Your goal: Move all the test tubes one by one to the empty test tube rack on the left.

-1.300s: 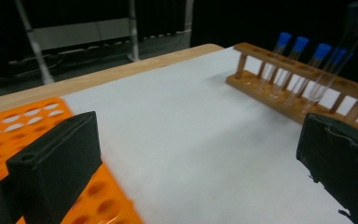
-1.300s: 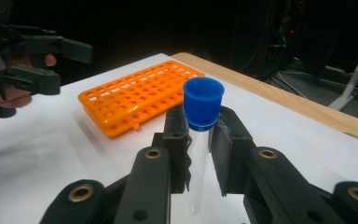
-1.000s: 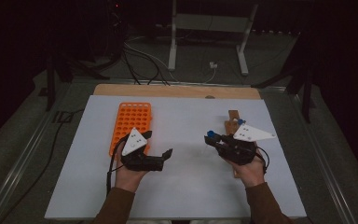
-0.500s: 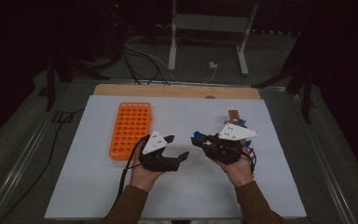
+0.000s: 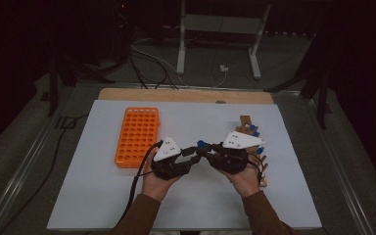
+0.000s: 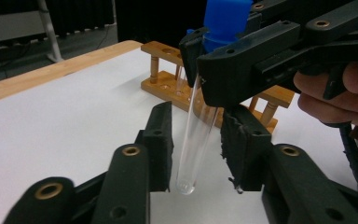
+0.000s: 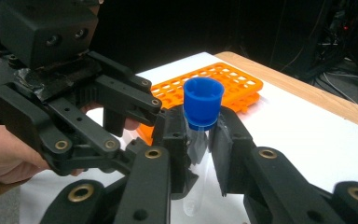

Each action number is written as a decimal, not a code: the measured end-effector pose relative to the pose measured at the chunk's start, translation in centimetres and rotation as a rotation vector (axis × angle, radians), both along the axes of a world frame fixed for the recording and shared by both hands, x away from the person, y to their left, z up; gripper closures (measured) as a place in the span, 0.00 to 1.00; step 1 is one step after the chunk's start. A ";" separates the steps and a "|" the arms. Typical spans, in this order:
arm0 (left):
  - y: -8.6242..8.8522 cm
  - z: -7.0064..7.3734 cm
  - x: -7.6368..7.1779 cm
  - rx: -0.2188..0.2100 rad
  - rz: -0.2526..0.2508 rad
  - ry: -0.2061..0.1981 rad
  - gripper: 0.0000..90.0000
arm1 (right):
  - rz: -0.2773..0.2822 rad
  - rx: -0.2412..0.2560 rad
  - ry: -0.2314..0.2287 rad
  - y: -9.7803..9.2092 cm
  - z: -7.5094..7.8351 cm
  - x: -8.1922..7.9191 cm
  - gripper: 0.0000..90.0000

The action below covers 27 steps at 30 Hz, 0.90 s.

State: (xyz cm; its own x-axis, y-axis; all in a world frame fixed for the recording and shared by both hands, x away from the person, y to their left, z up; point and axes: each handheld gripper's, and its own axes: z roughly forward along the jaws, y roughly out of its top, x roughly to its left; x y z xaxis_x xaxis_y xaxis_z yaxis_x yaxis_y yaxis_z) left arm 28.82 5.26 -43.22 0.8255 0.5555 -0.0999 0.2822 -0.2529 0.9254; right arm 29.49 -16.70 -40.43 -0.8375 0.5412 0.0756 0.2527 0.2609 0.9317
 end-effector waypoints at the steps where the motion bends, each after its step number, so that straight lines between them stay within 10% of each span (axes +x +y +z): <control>1: 0.0 0.0 0.0 0.000 0.000 0.000 0.78 | 0.000 0.000 0.000 0.0 0.0 0.0 0.85; 27: 0.1 0.0 0.0 0.036 -0.015 -0.028 0.87 | 0.013 0.025 0.009 -0.4 -0.2 0.0 0.77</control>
